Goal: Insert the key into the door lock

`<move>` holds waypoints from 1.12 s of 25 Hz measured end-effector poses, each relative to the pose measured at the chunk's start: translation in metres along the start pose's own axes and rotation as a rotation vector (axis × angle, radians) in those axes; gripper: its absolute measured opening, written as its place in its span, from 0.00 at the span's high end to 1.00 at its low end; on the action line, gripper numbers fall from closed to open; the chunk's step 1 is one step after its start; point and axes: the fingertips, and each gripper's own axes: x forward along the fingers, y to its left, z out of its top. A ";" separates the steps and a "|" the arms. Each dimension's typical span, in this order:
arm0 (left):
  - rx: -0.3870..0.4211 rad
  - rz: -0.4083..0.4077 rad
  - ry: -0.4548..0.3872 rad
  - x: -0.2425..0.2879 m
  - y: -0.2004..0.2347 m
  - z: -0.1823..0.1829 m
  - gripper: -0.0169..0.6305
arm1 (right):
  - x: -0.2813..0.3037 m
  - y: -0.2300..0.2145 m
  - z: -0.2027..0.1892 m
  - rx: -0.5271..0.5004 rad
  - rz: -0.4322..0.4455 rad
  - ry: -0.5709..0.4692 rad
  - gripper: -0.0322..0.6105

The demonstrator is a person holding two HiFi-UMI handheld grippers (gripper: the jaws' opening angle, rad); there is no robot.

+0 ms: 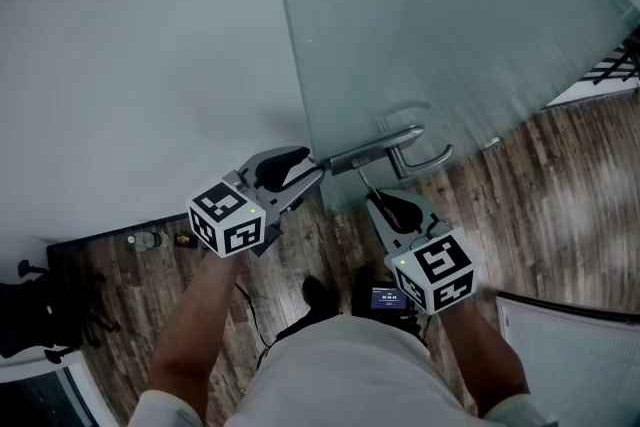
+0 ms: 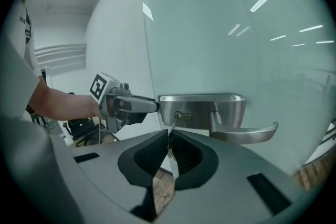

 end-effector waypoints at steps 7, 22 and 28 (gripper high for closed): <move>-0.019 -0.031 -0.007 0.003 -0.002 0.001 0.73 | 0.004 0.002 0.002 -0.037 -0.005 0.005 0.91; -0.032 -0.047 -0.011 0.005 -0.002 0.001 0.73 | 0.005 0.000 0.001 -0.066 -0.019 0.017 0.91; -0.034 -0.042 -0.018 0.005 -0.002 0.002 0.73 | 0.004 0.000 0.002 -0.108 -0.031 0.023 0.91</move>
